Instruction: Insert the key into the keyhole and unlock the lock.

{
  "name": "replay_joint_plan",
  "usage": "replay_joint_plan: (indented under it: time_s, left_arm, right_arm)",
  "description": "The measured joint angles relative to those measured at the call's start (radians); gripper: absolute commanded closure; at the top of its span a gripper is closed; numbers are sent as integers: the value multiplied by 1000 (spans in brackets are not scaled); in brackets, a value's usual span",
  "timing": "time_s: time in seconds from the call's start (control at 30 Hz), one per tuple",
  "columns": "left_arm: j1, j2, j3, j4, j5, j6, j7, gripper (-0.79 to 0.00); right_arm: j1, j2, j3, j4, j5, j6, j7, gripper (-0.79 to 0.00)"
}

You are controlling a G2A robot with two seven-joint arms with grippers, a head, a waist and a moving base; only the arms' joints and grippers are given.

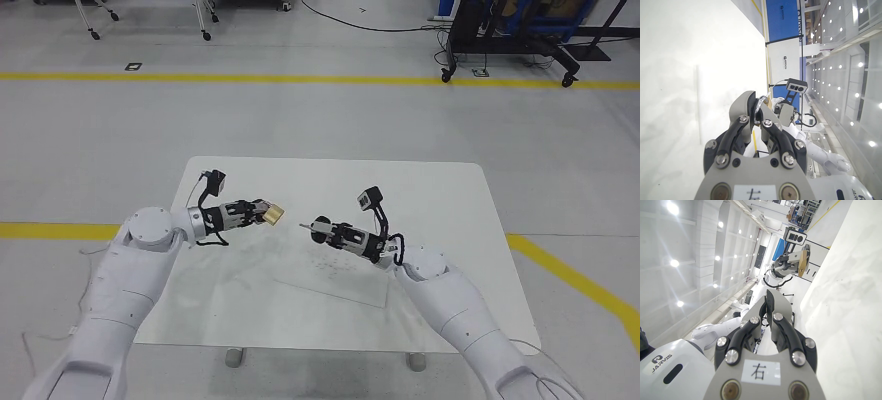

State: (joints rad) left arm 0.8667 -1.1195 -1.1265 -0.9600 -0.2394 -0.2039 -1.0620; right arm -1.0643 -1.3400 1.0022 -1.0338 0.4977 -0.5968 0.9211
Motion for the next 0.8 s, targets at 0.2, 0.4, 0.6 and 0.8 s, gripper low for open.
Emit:
replay_joint_plan:
  time_s: [0.2, 0.4, 0.6, 0.8]
  left_arm:
    - [2, 0, -1, -2, 1, 1, 1, 0]
    - [33, -14, -22, 41, -280, 141, -182, 0]
    - [-36, -34, 26, 147, -360, 183, -309, 0]
    - [-66, -46, 50, 207, -374, 163, -363, 0]
  right_arm:
    - [0, 0, 1, -1, 1, 0, 2, 0]
    - [-10, -7, -9, -18, 7, 14, -62, 0]
    - [13, -32, -27, 19, 14, -45, -226, 0]
    - [56, -65, -81, 73, -19, -83, -321, 0]
